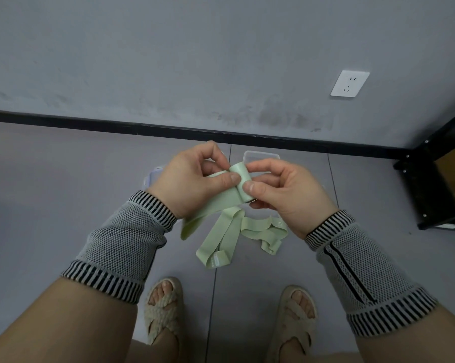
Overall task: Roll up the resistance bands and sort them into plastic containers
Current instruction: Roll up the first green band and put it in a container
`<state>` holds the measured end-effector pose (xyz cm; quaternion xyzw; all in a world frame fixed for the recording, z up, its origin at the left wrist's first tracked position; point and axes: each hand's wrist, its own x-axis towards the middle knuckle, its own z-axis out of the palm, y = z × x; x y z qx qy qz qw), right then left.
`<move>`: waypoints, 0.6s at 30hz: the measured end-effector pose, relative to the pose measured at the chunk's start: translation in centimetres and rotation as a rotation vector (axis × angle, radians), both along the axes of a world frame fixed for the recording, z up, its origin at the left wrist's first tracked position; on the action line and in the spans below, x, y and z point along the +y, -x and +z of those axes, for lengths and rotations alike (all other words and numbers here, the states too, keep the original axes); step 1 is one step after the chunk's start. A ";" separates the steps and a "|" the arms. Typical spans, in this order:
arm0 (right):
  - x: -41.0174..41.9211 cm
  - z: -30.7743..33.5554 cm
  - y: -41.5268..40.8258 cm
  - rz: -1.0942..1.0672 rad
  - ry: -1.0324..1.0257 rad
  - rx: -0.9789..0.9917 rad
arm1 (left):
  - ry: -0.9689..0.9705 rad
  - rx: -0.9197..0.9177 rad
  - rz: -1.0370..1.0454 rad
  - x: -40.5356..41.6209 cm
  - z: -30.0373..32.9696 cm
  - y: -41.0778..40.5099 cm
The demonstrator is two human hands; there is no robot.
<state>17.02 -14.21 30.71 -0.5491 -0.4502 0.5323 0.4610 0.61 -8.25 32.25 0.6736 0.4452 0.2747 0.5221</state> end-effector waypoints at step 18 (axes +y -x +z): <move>0.4 -0.4 -0.1 -0.175 -0.035 -0.088 | -0.200 0.112 -0.012 0.5 -1.0 -0.3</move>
